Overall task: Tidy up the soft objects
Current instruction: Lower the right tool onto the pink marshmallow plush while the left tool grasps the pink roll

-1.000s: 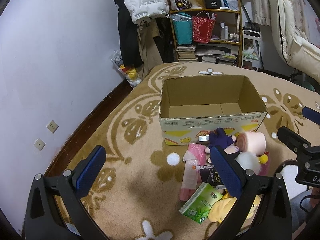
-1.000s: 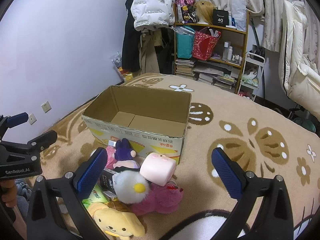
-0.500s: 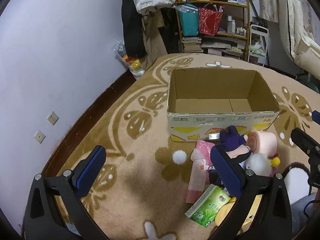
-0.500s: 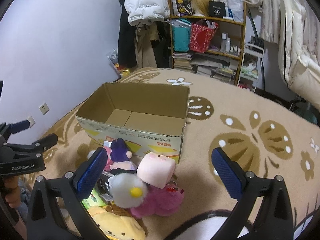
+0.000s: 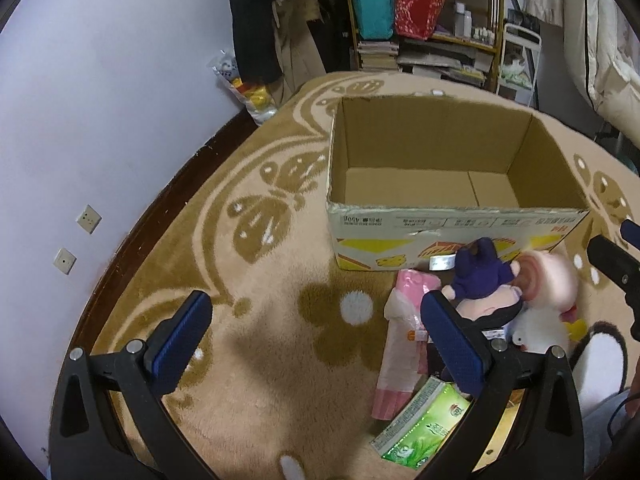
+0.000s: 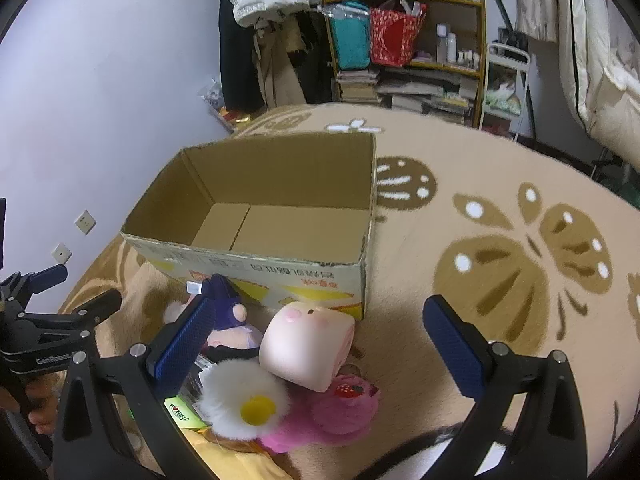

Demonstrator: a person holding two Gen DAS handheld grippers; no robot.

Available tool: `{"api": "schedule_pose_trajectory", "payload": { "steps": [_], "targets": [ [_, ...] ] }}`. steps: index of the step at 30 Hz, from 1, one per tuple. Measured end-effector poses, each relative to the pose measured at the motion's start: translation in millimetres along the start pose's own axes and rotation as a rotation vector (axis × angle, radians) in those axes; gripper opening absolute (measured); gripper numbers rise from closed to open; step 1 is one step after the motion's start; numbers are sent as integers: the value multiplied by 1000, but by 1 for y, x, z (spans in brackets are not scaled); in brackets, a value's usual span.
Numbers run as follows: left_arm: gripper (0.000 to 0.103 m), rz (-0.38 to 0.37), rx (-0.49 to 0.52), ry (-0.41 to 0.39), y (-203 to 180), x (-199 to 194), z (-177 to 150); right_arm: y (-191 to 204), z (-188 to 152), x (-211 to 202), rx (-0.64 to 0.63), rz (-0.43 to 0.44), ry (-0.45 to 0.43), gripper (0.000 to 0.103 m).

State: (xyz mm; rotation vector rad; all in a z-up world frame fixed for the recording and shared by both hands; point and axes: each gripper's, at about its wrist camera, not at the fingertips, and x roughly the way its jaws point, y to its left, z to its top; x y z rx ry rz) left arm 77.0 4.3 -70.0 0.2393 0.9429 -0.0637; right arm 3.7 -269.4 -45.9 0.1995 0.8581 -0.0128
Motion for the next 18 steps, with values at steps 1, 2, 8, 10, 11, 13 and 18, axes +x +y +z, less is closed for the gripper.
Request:
{"api": "schedule_pose_trajectory", "payload": {
  "steps": [1,2,8,10,11,13,18],
  "targets": [
    [103,1,3,4,0,3,0,0,0,3,4,2,6,103],
    [103,5,8,3,-1,5,0,1,0,6,8,5,14,103],
    [103,28,55,-1,-10,18,1,0,-3,16,19,13,52,103],
    [103,28,69,7,-14,24,2,0,-4,20,21,21,63,103],
    [103,23,74,15,-17,27,2,0,-4,23,20,23,69,103],
    [103,20,78,30,-20,33,2,0,-4,27,18,22,76,103],
    [103,32,106,41,-27,43,2,-4,-4,36,33,32,98,103]
  ]
}}
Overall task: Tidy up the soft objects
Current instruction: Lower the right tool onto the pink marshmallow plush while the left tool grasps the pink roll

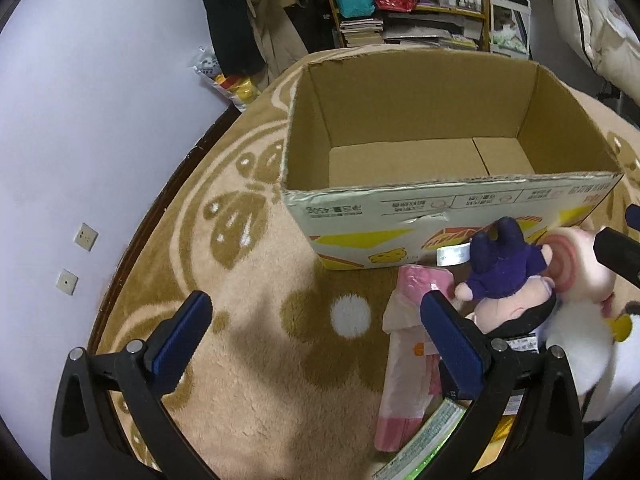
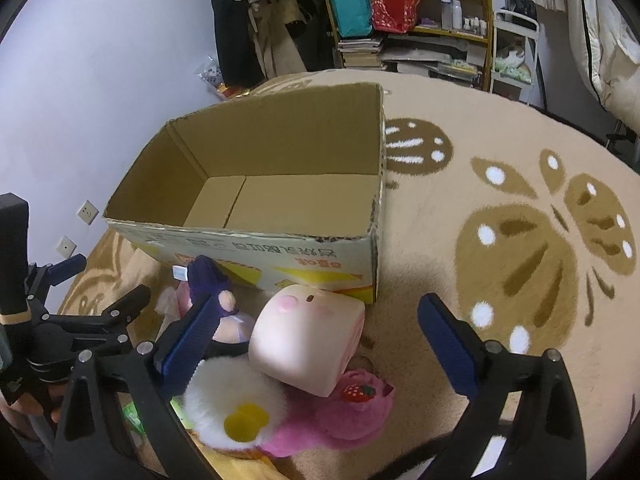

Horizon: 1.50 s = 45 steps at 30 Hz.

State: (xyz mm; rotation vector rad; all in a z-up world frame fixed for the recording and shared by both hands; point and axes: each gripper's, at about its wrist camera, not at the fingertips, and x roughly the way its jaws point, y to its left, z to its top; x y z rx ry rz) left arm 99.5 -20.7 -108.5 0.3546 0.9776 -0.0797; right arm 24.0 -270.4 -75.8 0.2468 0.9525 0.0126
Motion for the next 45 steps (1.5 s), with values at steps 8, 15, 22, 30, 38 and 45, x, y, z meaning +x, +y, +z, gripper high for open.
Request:
{"api": "schedule_pose_trajectory", "payload": {
  "steps": [8,15,22,30,38,45],
  "targets": [
    [103,-20,21,37,-10,19,0,-9,-2,14,40,25,34,98],
    [103,-54,43,77,-17,35,-2,-15,-4,25,58,33,62,92],
    [103,-113,45,136,-26,51,-4,-15,-5,27,57,37,63,91],
    [103,-171,28,189,-37,61,-4,-11,-5,29,53,60,76,80],
    [103,-221,-33,257,-45,75,-6,-8,-7,28,44,65,80,76],
    [103,-245,-58,304,-48,83,-8,-8,-7,29,41,65,84,76]
  ]
}}
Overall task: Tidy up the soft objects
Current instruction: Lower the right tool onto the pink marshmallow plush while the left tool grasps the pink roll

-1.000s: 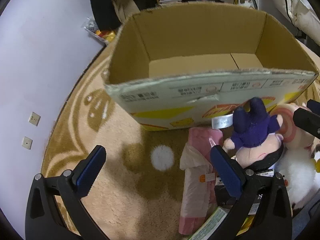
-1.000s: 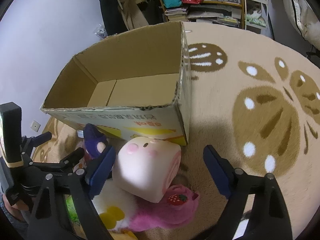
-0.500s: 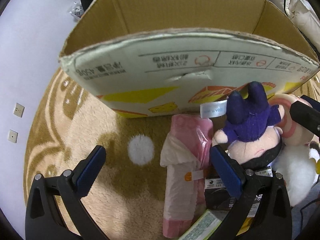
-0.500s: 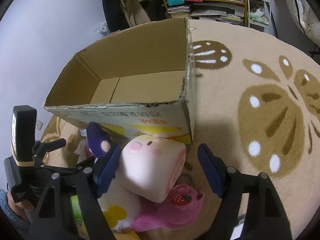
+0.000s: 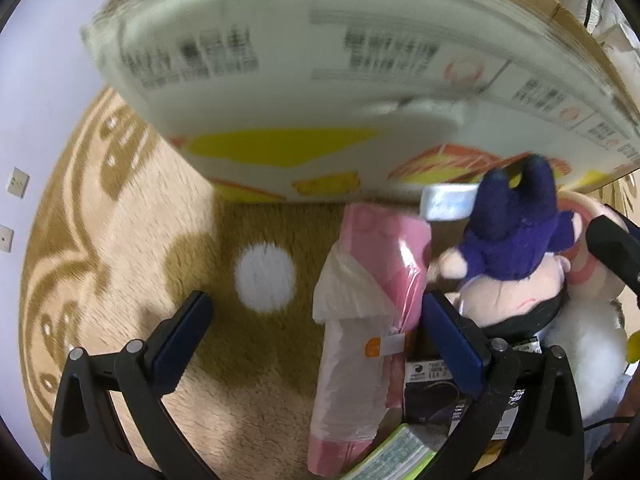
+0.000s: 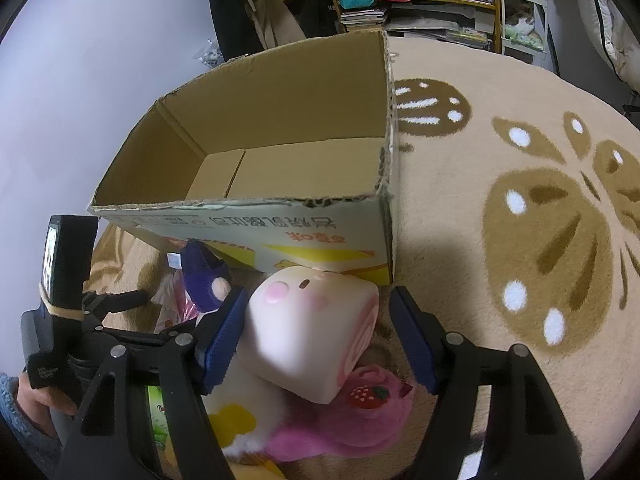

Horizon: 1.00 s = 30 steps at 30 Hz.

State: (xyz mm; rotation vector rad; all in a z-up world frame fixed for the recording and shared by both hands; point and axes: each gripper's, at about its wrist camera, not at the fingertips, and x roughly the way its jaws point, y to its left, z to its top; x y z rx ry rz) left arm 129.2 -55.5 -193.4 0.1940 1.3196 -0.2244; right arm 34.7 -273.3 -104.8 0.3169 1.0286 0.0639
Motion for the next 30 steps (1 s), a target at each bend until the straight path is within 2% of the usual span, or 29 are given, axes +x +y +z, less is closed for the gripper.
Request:
{"api": "schedule_pose_trajectory", "payload": {
  "steps": [2,6,8,10,14,16,17,18,28,30],
  "targets": [
    [103,-12,-12,17,-2,4,2,0,0,0,-1,1,0,76],
    [103,-2,-1,14,-10,3,4,1,0,1,-6,14,4,64],
    [103,1,2,13,-14,3,6,1,0,2,-13,12,6,62],
    [98,2,8,8,-19,0,5,1,0,2,-12,18,8,58],
    [77,-18,45,-9,-21,-11,5,0,0,0,-8,21,3,52],
    [61,-26,61,-12,-30,-15,7,0,-1,-1,-13,23,0,49],
    [48,-26,67,-14,-30,-19,7,1,-1,-2,-17,21,-2,47],
    [42,-28,75,-18,-37,-23,6,1,-1,-3,-19,20,-5,45],
    [35,-27,9,-41,-40,-54,19,-1,-3,-18,-8,18,-47,42],
    [23,-35,-7,-44,-42,-59,21,-2,-3,-22,-2,13,-55,42]
  ]
}}
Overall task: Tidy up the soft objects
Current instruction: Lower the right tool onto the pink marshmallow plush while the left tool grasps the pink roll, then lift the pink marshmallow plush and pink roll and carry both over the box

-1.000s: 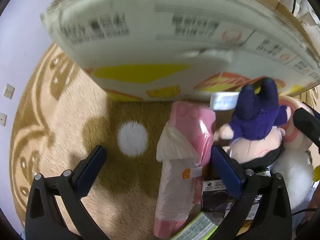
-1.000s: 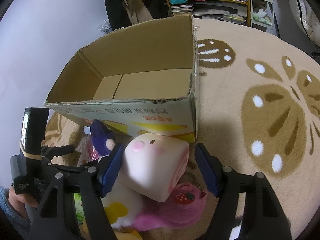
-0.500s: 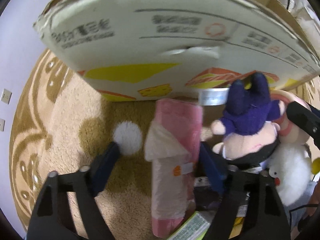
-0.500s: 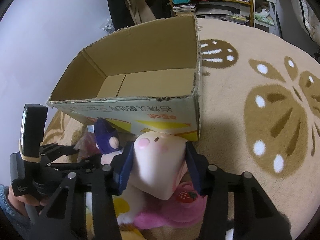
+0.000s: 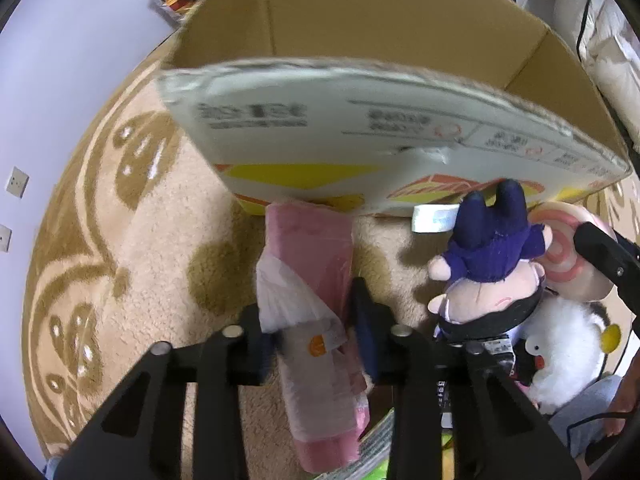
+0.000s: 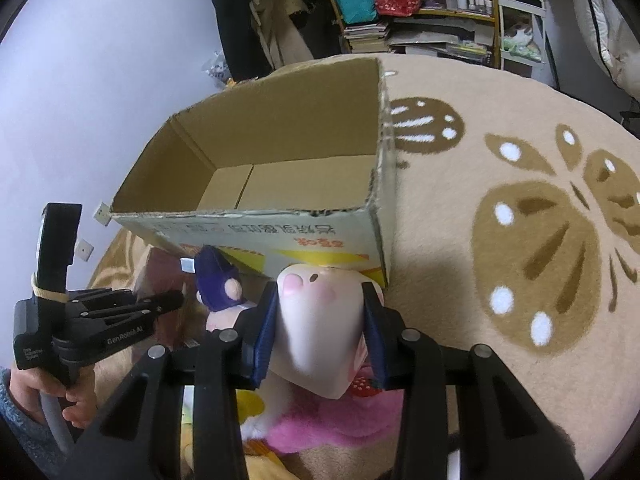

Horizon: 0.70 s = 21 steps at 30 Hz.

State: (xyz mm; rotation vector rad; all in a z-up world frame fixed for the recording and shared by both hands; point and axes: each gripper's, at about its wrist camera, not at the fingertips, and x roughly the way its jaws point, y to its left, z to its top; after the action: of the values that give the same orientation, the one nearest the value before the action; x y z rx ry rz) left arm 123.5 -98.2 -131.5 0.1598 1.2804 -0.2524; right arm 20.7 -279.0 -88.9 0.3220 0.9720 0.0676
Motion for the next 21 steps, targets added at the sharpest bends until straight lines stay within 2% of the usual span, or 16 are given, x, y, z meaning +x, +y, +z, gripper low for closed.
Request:
{"api": "schedule_pose_trajectory", "payload": {
  "steps": [5,12,16,18,21],
  "targets": [
    [15,34,8,-34,-4,-14,2,-1,-2,-6,6,-14,-16,42],
    [14,79,20,-100,-13,-55,-1,5,-6,-30,8,-19,-70,42],
    [14,92,0,-132,-4,-82,-18,12,-10,-44,6,-29,-109,42],
    [14,96,-9,-145,12,-86,-27,16,-11,-49,1,-29,-123,42],
    [14,108,-19,-177,13,-104,-38,27,-13,-58,-34,-42,-152,42]
  ]
}}
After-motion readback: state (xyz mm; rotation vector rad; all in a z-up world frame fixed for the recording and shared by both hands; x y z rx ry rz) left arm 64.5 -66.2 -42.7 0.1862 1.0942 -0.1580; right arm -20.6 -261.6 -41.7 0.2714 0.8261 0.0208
